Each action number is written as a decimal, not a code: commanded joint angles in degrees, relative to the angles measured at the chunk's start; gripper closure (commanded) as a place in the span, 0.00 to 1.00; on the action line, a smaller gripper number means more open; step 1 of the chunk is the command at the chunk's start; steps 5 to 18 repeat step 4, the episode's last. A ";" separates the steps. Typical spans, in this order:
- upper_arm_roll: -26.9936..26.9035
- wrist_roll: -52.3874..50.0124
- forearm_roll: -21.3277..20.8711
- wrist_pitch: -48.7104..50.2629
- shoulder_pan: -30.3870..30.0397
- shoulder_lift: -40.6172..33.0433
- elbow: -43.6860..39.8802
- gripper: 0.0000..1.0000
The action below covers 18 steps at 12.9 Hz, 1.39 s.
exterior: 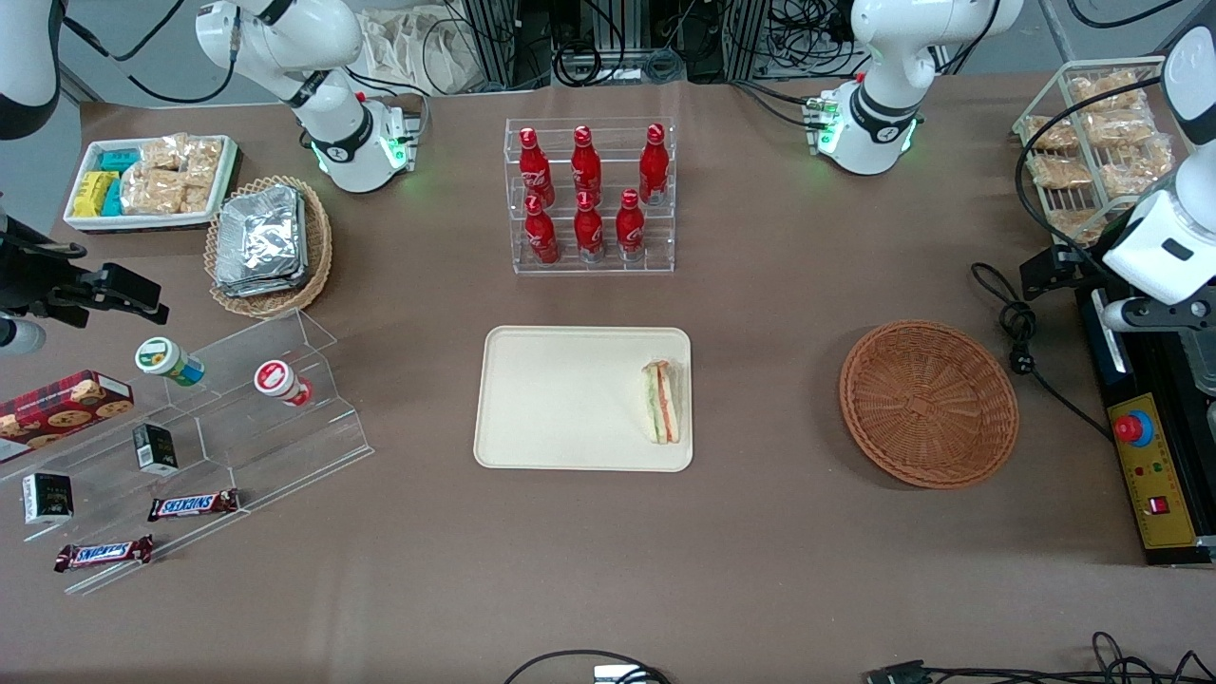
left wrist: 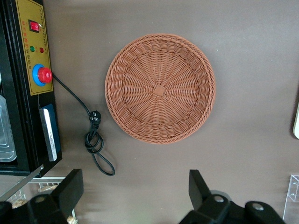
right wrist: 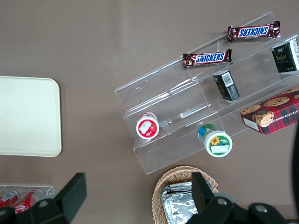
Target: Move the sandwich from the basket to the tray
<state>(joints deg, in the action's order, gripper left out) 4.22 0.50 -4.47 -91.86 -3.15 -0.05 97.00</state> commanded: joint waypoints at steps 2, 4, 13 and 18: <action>-0.61 0.20 0.60 -0.43 0.26 -0.83 1.00 0.00; -0.70 0.55 0.60 -0.34 0.08 -0.66 0.74 0.00; -0.70 0.55 0.60 -0.34 0.08 -0.66 0.74 0.00; -0.70 0.55 0.60 -0.34 0.08 -0.66 0.74 0.00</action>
